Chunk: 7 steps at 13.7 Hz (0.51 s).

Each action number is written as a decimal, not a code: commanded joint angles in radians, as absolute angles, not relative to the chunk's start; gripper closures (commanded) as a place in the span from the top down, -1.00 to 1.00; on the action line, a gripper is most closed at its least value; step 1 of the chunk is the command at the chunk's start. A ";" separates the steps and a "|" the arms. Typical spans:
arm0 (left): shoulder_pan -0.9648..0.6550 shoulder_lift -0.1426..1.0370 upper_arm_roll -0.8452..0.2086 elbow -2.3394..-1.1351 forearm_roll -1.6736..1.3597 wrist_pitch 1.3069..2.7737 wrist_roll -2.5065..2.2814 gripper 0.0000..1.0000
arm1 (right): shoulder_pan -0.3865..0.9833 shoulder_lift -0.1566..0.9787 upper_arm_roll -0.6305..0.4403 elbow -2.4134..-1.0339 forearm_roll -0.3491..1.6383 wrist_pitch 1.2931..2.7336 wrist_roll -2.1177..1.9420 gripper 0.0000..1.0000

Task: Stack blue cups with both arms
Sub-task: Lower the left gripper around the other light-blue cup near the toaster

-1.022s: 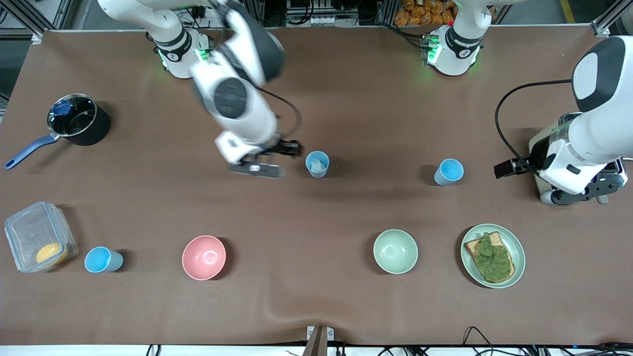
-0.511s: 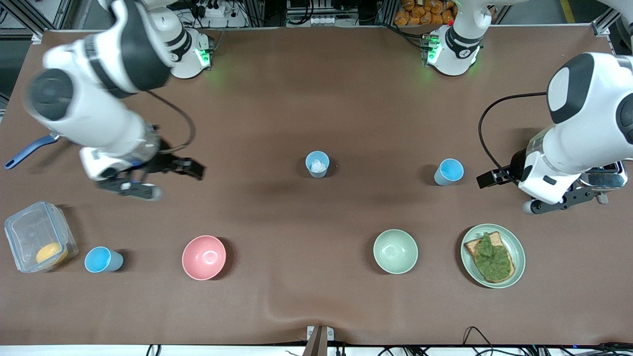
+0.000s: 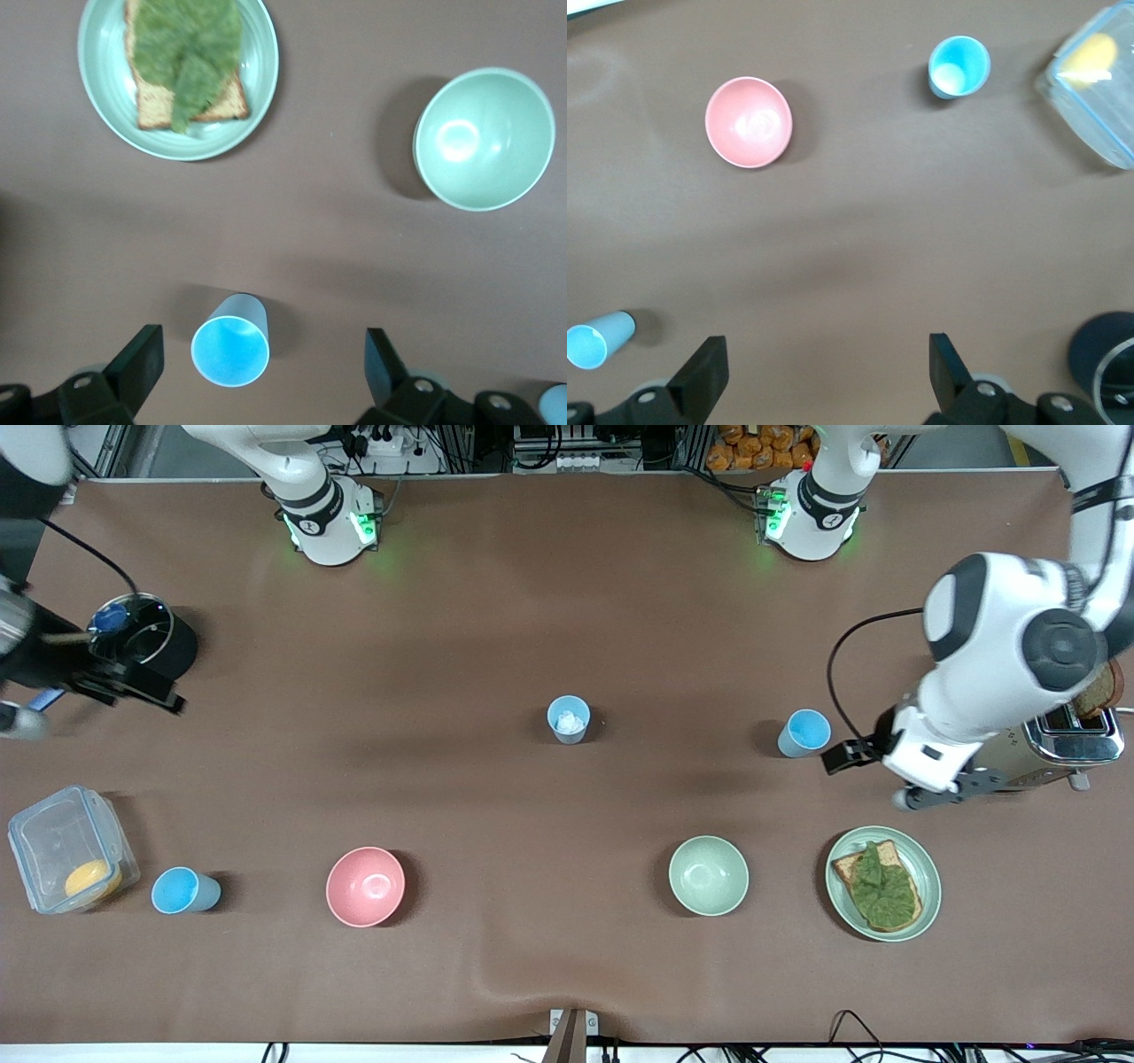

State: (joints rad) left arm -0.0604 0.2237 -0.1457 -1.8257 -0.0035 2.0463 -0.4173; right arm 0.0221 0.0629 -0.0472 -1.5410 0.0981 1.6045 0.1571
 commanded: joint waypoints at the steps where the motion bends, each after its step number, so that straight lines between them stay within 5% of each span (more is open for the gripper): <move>1: -0.072 0.147 -0.144 -1.995 -0.017 2.166 -0.413 1.00 | -0.011 0.023 -0.022 -1.577 0.063 1.574 0.132 1.00; 7: -0.115 0.193 -0.146 -2.141 -0.020 2.347 -0.411 1.00 | 0.017 0.037 -0.015 -1.566 -0.008 1.640 0.126 1.00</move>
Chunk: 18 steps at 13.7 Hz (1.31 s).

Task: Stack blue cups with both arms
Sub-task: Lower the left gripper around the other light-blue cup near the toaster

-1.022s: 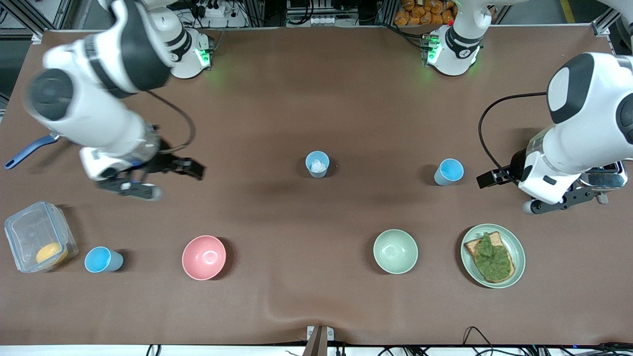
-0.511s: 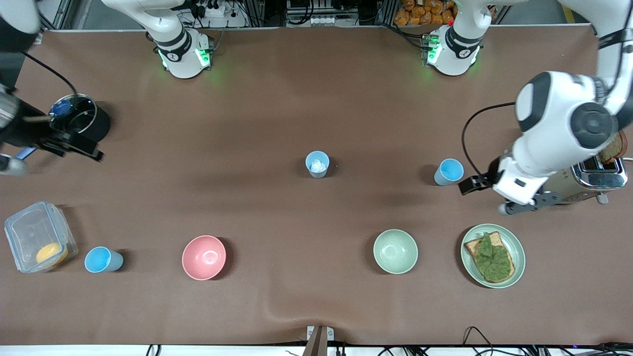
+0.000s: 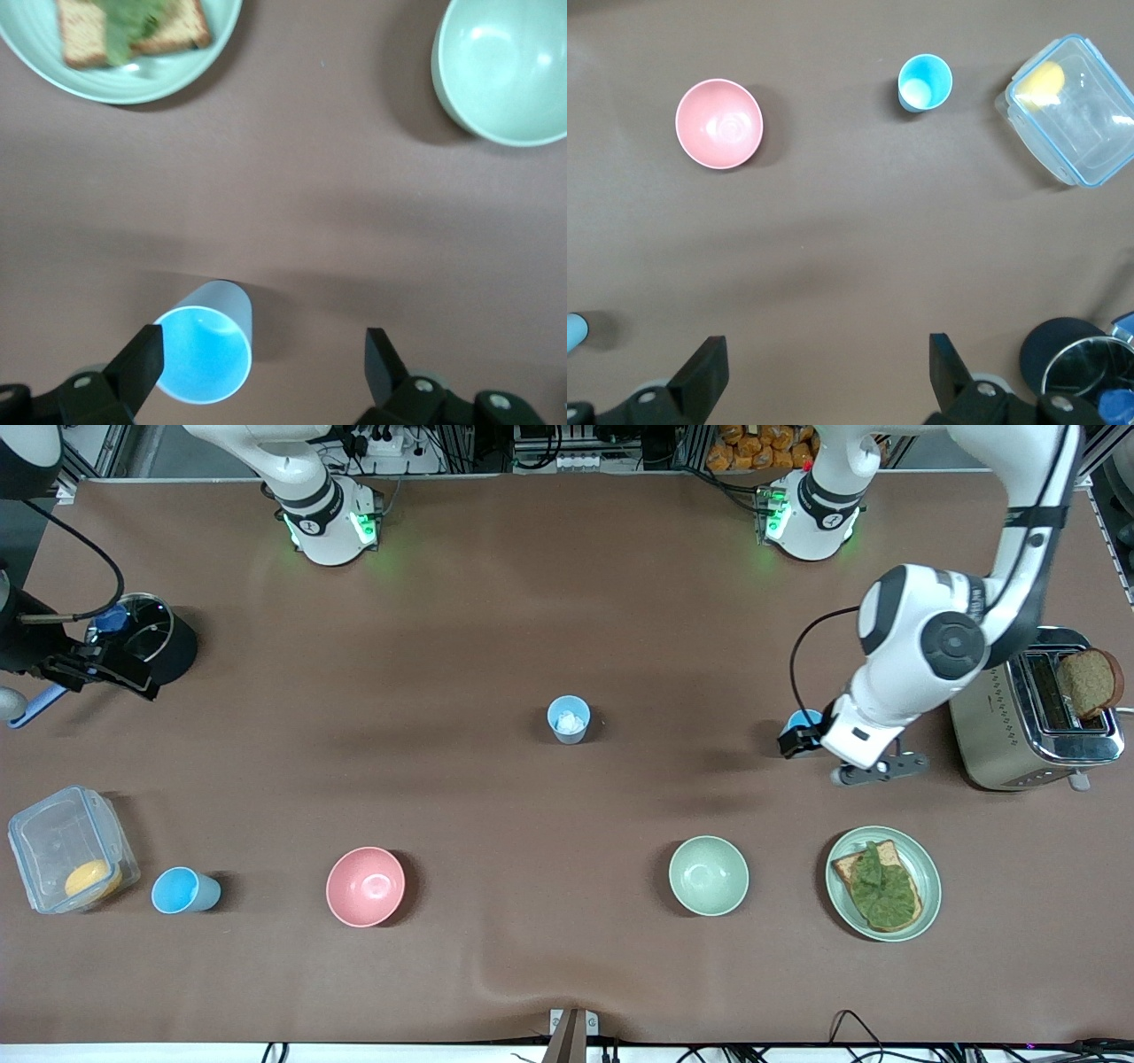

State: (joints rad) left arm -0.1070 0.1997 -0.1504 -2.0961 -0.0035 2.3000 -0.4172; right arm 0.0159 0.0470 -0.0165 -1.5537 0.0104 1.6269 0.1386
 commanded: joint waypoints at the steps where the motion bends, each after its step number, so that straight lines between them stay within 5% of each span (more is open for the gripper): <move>1: -0.115 0.202 -0.146 -2.141 -0.020 2.350 -0.411 1.00 | 0.015 0.037 -0.015 -1.565 -0.008 1.643 0.124 1.00; 18: -0.144 0.278 -0.146 -2.200 -0.021 2.439 -0.472 1.00 | 0.000 0.020 -0.026 -1.557 -0.018 1.591 -0.014 1.00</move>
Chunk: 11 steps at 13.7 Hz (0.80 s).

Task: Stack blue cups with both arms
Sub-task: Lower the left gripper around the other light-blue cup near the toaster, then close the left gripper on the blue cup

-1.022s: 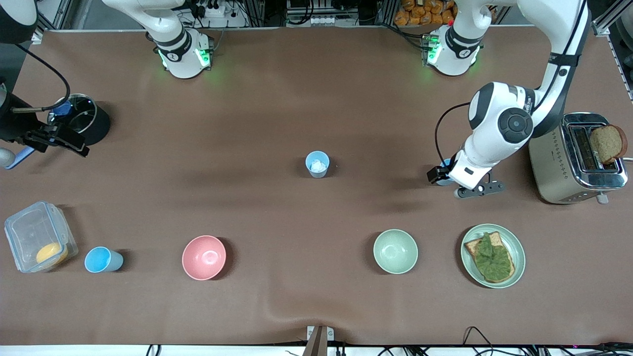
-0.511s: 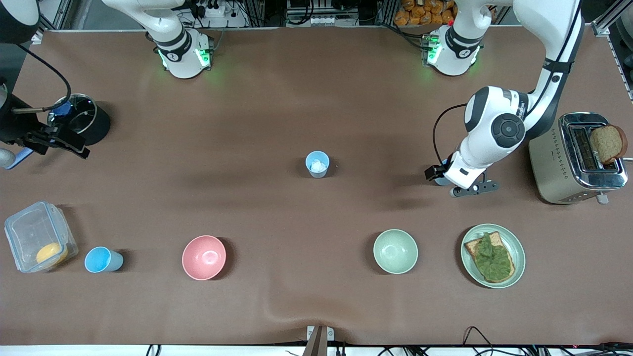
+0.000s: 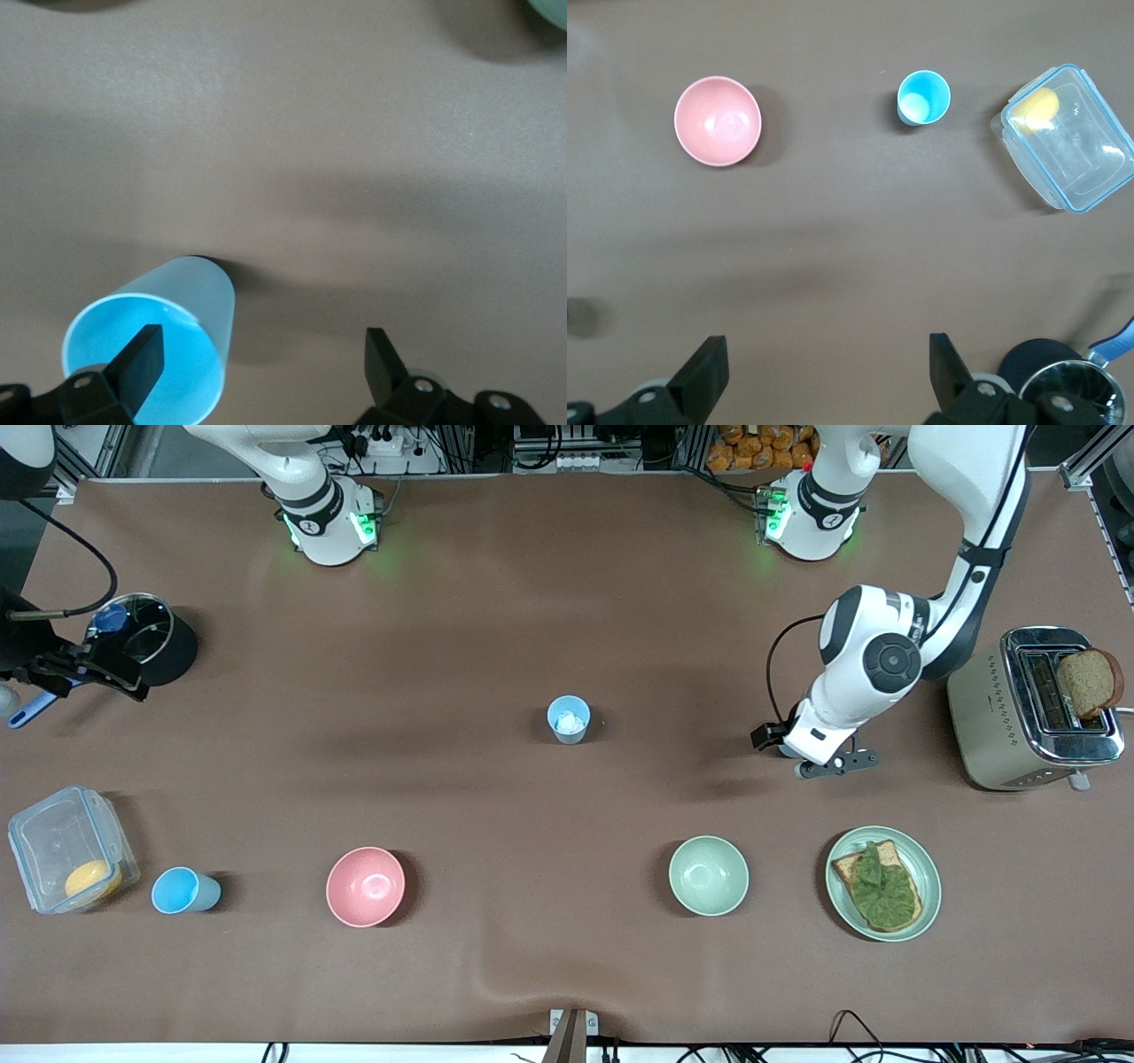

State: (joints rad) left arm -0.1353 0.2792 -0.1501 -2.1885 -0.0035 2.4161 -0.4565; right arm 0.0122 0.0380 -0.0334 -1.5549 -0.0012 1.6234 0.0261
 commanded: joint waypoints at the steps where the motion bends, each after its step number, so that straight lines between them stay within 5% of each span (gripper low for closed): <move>1: -0.144 0.281 -0.146 -2.200 -0.021 2.439 -0.474 0.96 | 0.002 0.018 -0.022 -1.559 -0.017 1.568 -0.014 1.00; 3: -0.143 0.281 -0.146 -2.206 -0.021 2.439 -0.472 0.90 | 0.008 0.006 -0.018 -1.559 -0.012 1.554 -0.014 1.00; 8: -0.133 0.279 -0.146 -2.226 -0.015 2.445 -0.471 0.35 | 0.012 0.002 -0.017 -1.565 -0.005 1.545 -0.015 1.00; 11: -0.133 0.276 -0.146 -2.233 -0.015 2.445 -0.468 0.29 | 0.014 0.002 -0.017 -1.566 -0.005 1.546 -0.014 1.00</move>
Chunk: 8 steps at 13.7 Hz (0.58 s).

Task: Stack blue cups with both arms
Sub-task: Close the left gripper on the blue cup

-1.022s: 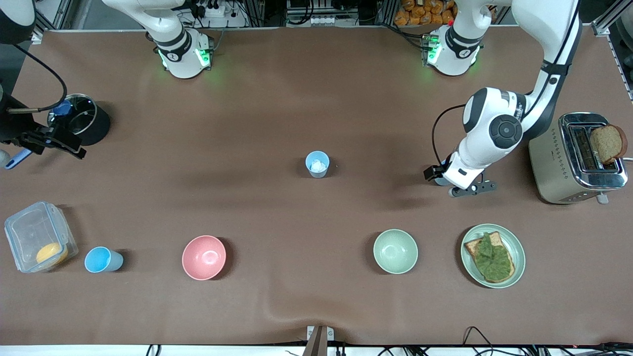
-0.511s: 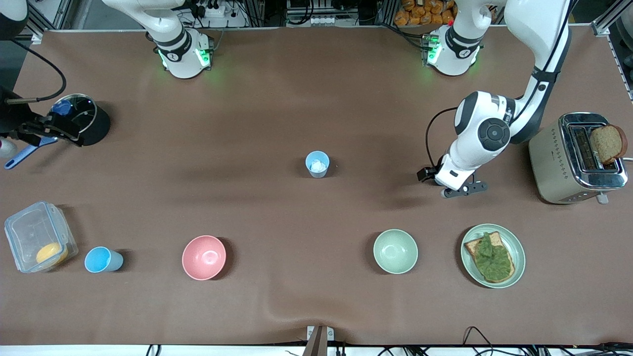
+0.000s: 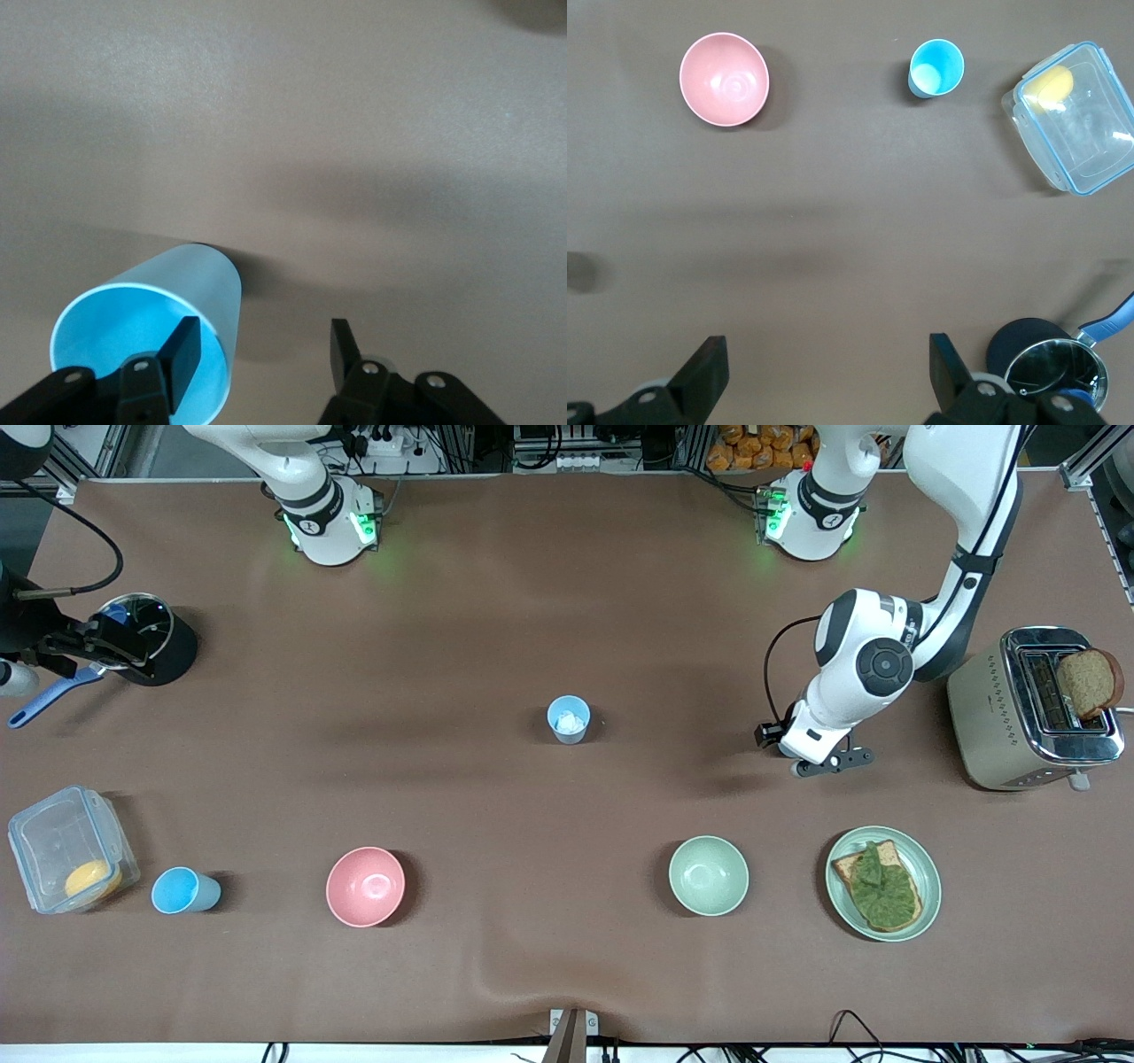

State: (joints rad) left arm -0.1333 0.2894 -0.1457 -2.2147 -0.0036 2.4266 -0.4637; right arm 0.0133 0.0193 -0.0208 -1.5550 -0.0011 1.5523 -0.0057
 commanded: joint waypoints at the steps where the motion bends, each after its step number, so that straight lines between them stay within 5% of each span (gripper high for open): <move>1: -0.132 0.275 -0.146 -2.233 -0.015 2.445 -0.468 0.29 | 0.014 0.002 -0.017 -1.565 -0.005 1.546 -0.014 1.00; 8: -0.129 0.278 -0.146 -2.233 -0.012 2.444 -0.460 0.05 | 0.014 -0.002 -0.020 -1.569 -0.006 1.533 -0.014 1.00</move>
